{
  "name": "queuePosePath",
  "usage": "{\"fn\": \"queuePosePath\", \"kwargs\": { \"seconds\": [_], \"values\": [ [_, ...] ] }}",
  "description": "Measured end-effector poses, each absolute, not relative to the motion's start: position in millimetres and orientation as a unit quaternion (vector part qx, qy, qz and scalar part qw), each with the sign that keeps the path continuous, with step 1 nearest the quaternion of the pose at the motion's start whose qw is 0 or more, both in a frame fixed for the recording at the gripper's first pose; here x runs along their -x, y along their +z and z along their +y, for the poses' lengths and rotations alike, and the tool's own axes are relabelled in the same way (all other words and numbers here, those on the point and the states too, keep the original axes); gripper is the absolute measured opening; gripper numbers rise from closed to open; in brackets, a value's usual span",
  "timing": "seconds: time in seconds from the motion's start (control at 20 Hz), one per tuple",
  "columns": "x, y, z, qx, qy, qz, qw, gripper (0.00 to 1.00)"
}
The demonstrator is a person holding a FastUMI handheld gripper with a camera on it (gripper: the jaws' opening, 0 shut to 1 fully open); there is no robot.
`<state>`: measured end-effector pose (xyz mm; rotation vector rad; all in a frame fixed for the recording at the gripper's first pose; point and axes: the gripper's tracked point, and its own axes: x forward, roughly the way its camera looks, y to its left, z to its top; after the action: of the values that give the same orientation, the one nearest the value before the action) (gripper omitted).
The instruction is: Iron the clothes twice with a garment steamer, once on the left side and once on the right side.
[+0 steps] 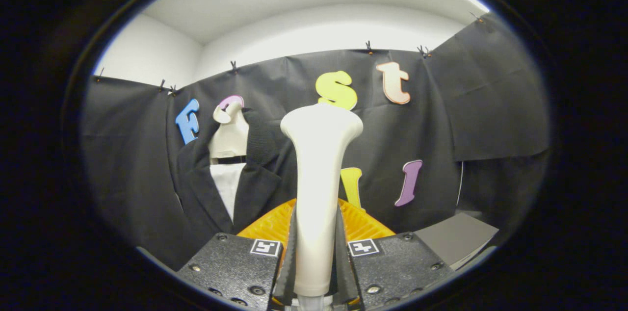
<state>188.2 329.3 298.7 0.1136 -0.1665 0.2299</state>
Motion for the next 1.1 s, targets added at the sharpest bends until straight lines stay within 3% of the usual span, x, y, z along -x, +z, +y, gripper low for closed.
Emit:
{"fn": "queuePosePath", "kwargs": {
  "seconds": [0.35, 1.1],
  "values": [
    [-200.6, 300.8, 383.6, -0.032, 0.128, -0.081, 0.988, 0.37],
    [-208.0, 229.4, 378.8, -0.009, 0.118, -0.035, 0.992, 0.37]
  ]
}}
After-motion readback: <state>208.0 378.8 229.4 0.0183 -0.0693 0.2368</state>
